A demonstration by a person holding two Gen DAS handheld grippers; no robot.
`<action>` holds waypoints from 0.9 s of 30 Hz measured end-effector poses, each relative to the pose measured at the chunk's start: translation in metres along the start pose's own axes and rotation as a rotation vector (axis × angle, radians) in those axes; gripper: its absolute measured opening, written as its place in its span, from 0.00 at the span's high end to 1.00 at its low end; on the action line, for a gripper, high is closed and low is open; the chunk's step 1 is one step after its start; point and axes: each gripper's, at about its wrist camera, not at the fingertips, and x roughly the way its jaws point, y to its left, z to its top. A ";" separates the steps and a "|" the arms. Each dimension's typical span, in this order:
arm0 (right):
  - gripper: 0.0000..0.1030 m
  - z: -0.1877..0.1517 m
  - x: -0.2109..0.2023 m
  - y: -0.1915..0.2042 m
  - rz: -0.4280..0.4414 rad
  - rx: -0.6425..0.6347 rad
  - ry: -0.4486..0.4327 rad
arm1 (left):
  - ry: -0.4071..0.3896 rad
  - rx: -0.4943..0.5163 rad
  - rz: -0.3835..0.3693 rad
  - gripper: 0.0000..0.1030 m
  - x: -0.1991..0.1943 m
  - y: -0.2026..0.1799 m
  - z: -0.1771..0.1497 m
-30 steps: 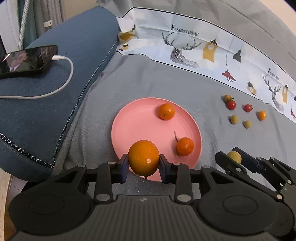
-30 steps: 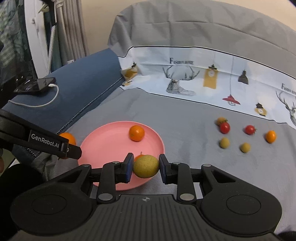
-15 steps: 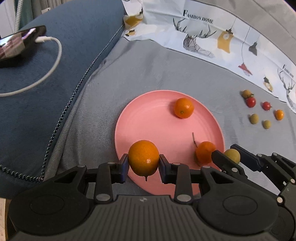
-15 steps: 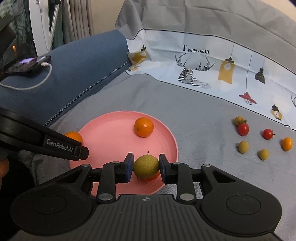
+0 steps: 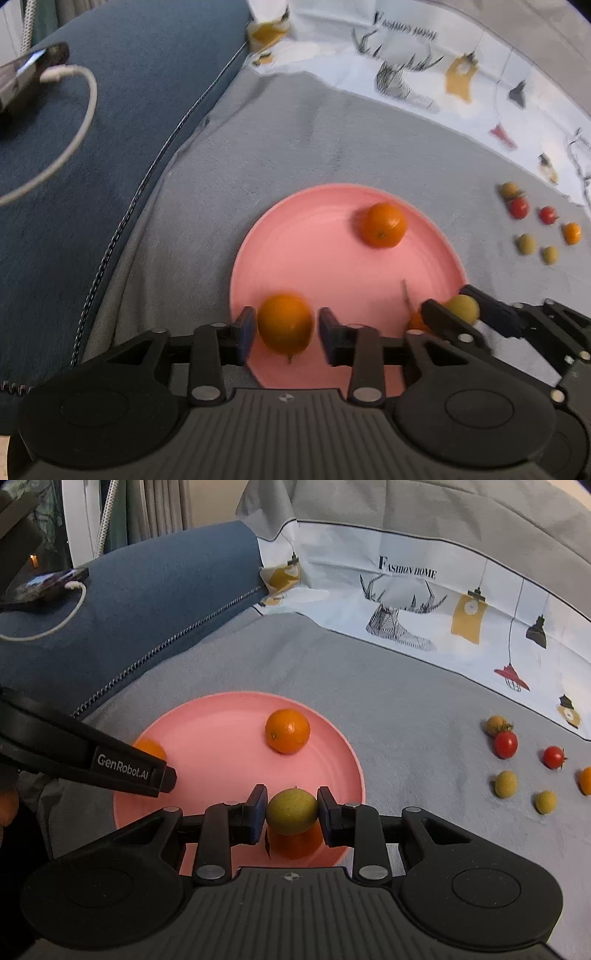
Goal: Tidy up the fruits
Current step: 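Carry both held fruits over the pink plate and lower them, then open both grippers to release the fruits onto the pink plate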
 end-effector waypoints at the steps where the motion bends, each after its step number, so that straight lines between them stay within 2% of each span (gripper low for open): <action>1: 0.67 0.002 -0.001 -0.001 0.003 0.005 -0.009 | -0.023 0.001 -0.008 0.17 -0.005 0.000 0.001; 3: 0.37 0.006 -0.006 -0.003 0.003 0.027 -0.029 | -0.096 -0.006 0.022 0.00 -0.019 0.001 0.001; 5: 0.30 0.008 -0.013 -0.004 -0.007 0.028 -0.046 | -0.147 0.016 0.035 0.00 -0.031 -0.001 -0.001; 9: 0.19 0.002 -0.035 -0.004 -0.019 0.035 -0.033 | -0.155 0.037 0.069 0.00 -0.048 -0.003 -0.010; 16: 0.11 -0.025 -0.086 0.006 -0.016 0.056 0.013 | -0.147 0.022 0.096 0.00 -0.089 -0.003 -0.045; 27: 0.07 -0.038 -0.160 0.012 -0.055 0.083 -0.093 | -0.249 0.016 0.114 0.00 -0.152 -0.013 -0.087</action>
